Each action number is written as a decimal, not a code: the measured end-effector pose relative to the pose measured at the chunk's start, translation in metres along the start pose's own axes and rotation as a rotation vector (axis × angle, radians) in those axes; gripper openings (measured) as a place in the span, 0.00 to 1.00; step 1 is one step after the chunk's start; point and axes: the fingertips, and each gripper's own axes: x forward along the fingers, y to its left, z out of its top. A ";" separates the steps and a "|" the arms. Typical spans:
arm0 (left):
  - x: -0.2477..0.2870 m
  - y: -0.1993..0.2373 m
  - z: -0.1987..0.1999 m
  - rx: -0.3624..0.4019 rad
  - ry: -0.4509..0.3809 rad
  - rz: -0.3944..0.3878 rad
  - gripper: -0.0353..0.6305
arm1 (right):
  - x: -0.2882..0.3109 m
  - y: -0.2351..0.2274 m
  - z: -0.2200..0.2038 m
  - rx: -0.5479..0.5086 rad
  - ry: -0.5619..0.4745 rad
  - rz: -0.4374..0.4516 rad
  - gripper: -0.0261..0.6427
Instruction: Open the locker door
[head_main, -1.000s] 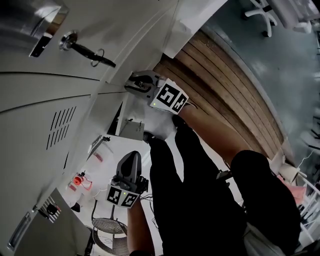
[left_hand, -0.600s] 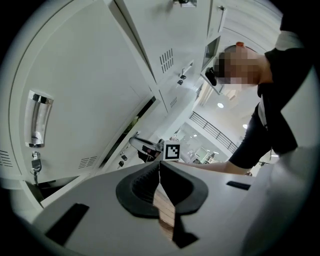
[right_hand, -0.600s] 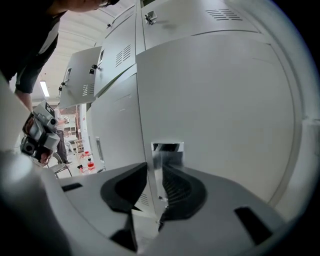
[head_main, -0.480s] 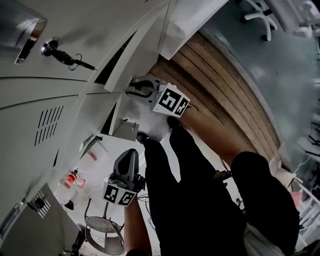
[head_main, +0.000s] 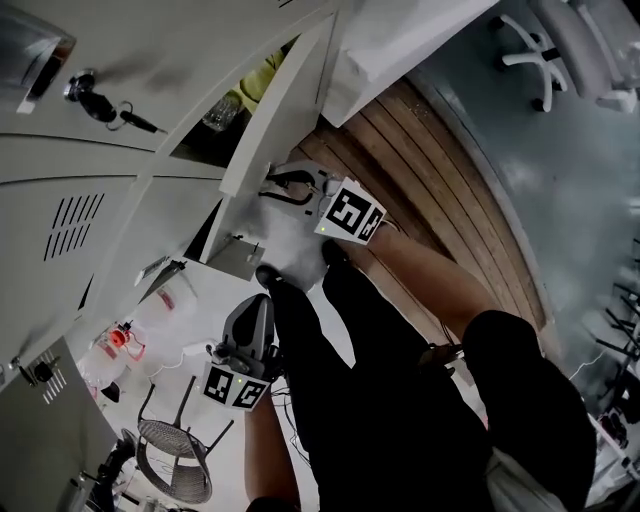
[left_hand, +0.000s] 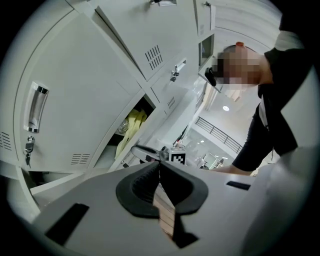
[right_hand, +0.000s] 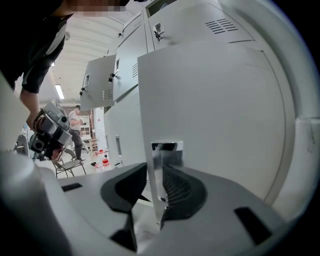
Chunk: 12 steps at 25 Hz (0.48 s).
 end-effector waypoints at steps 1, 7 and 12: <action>0.002 -0.003 -0.002 -0.001 -0.010 0.006 0.08 | -0.004 0.001 -0.001 -0.003 0.002 0.012 0.20; 0.006 -0.020 -0.010 -0.016 -0.059 0.027 0.08 | -0.027 0.008 -0.007 -0.019 0.012 0.065 0.20; -0.001 -0.029 -0.023 -0.041 -0.074 0.027 0.08 | -0.041 0.010 -0.011 -0.033 0.017 0.080 0.21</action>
